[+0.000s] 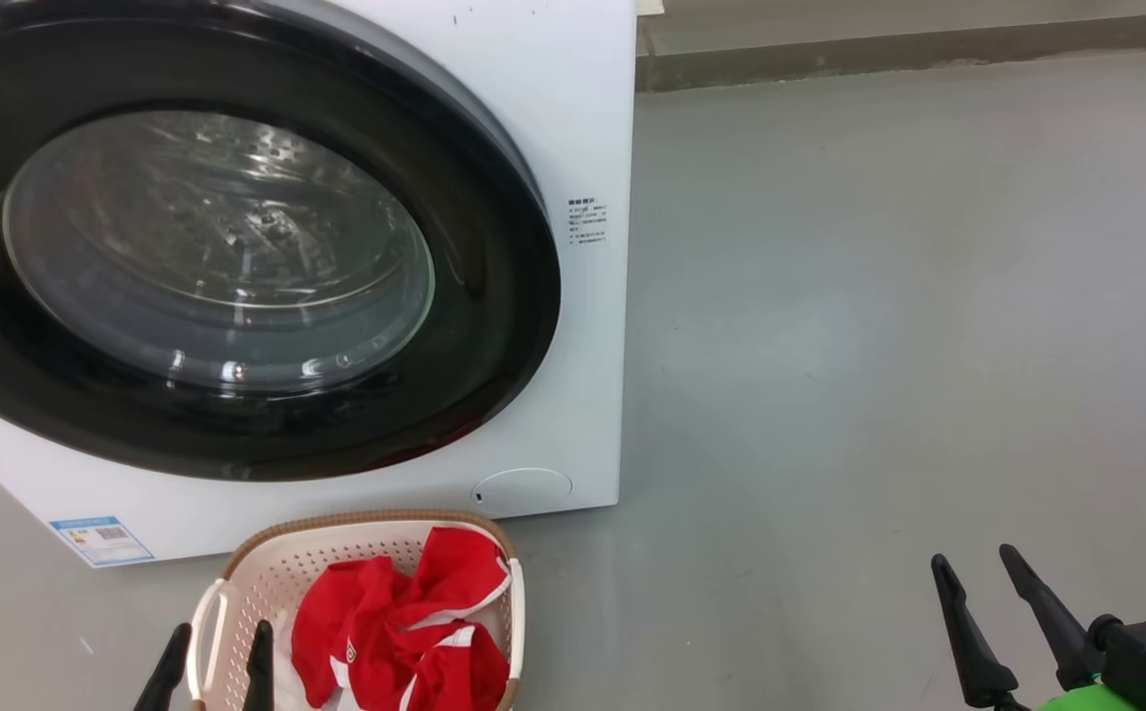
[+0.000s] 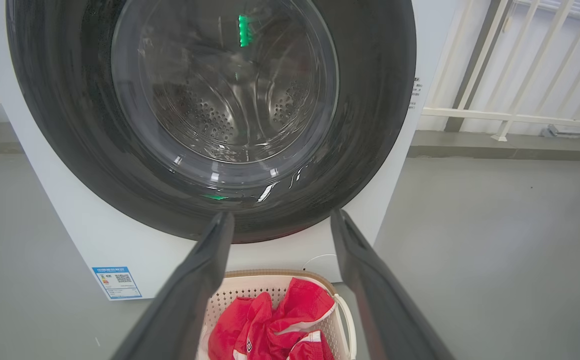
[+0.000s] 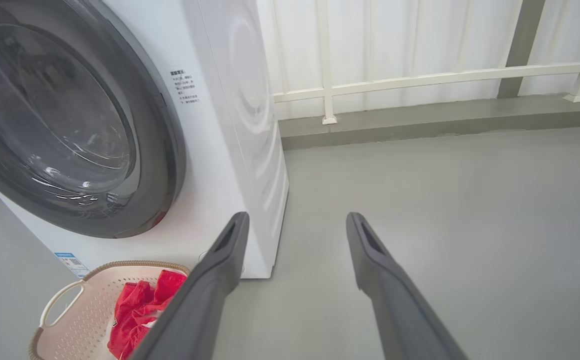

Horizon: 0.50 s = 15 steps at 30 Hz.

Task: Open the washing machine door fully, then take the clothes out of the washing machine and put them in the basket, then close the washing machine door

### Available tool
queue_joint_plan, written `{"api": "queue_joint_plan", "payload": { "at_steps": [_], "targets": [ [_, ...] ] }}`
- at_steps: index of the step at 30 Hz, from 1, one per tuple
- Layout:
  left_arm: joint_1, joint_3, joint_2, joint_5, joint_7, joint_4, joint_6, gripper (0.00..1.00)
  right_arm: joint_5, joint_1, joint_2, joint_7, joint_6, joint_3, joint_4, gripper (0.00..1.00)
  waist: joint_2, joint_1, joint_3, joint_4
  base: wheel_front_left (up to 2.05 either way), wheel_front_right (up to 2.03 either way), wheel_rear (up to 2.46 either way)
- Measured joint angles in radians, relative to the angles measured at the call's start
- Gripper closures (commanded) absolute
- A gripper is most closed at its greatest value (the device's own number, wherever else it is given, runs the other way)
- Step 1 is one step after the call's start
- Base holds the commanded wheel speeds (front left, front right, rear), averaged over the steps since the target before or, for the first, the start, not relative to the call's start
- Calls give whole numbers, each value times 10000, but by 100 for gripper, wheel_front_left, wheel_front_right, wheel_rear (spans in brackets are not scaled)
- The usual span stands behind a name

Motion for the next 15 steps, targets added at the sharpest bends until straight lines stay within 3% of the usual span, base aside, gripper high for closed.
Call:
{"api": "queue_joint_plan", "payload": {
  "at_steps": [15],
  "targets": [
    [193, -19, 25, -21, 0, -140, 0, 0, -79, 195, 121, 0, 0, -221, -58, 0, 0, 0, -65, 5, 0, 0, 0]
  ]
}}
